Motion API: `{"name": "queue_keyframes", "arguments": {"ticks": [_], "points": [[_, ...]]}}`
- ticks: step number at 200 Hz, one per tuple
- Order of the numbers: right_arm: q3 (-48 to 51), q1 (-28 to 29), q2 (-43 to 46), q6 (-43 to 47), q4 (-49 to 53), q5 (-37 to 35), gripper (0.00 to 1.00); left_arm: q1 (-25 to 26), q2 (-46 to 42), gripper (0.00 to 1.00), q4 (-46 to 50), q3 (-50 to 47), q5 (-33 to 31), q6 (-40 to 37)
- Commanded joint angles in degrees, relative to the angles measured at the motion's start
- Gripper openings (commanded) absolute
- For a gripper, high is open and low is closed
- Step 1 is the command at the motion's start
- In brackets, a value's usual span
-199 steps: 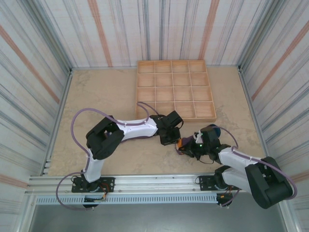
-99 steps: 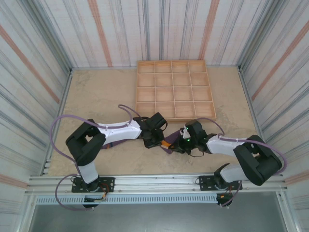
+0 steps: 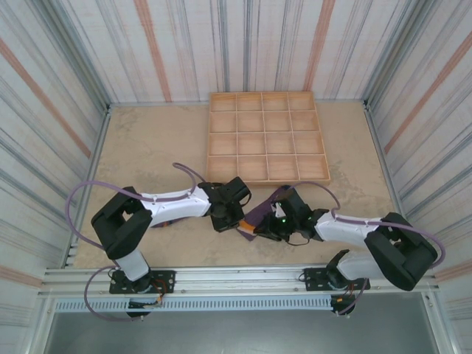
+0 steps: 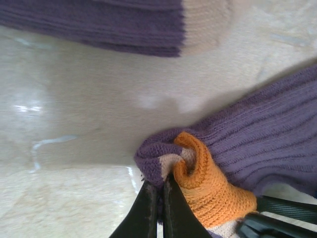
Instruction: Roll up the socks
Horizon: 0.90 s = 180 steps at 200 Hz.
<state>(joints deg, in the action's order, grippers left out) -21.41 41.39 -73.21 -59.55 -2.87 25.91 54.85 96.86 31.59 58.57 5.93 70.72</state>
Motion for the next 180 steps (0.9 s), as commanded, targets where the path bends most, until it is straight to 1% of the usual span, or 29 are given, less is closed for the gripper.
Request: {"name": "queue_keyframes", "arguments": {"ticks": [1,18,28,59,77,88,111,135,151,178,180], "points": [[-0.9,-1.2,1.4,5.6,7.5,-4.0,0.37,-0.4,0.4,0.0,8.1,1.7,-3.8,-1.1],[-2.3,-1.5,1.4,9.5,7.6,-3.4,0.41,-0.4,0.9,0.0,9.2,2.7,-3.7,-1.7],[-3.0,-0.2,2.5,12.0,7.8,-4.4,0.43,-0.3,1.1,0.0,9.6,3.2,-3.7,-2.0],[-5.1,6.2,7.6,20.4,10.5,-13.5,0.48,-0.4,1.4,0.0,9.8,3.5,-3.6,-1.9],[-3.9,8.9,11.0,23.6,10.1,-18.2,0.48,-0.5,1.6,0.0,8.6,3.4,-2.7,-1.6],[-2.7,10.7,13.6,25.5,9.6,-21.2,0.51,-0.8,1.7,0.0,7.3,3.4,-1.5,-1.1],[-0.8,17.1,18.9,29.8,9.8,-29.2,0.56,-0.8,2.9,0.0,6.9,4.4,-0.5,-0.8],[0.0,24.9,21.1,34.1,10.0,-37.4,0.62,-0.8,3.2,0.0,6.1,4.5,0.3,-0.4],[0.1,29.7,20.2,36.3,8.7,-42.9,0.64,-0.9,3.3,0.0,5.7,4.7,0.6,-0.2],[0.1,36.9,16.8,40.8,4.3,-52.2,0.64,-1.0,3.4,0.0,5.5,4.8,0.8,-0.1],[0.0,37.4,15.5,41.2,4.0,-52.8,0.64,-1.0,3.4,0.0,5.5,4.8,0.9,-0.1]]}}
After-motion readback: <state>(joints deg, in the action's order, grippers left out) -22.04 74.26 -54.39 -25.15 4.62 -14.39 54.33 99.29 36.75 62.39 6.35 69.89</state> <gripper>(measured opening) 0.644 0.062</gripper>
